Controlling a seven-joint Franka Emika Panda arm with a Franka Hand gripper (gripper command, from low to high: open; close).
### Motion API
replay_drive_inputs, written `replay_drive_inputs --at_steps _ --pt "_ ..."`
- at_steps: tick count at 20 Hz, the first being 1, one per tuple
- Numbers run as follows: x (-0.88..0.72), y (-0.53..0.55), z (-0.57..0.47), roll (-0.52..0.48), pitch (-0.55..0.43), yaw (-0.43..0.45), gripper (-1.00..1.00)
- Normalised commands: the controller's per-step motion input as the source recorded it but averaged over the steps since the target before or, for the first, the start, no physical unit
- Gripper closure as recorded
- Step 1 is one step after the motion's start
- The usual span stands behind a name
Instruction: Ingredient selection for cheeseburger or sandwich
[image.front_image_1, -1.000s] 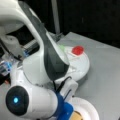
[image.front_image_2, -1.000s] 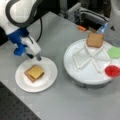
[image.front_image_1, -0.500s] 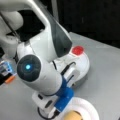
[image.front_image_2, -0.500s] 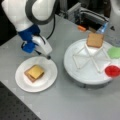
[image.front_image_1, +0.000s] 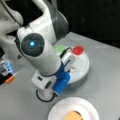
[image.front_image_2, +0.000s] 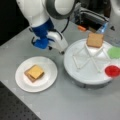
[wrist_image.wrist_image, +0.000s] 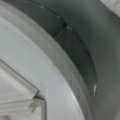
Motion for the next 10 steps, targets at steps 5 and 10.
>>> replay_drive_inputs --at_steps 5,10 --pt "-0.48 0.41 -0.02 -0.384 -0.114 -0.059 -1.00" --pt "-0.50 0.40 -0.03 -0.328 -0.142 -0.024 -1.00"
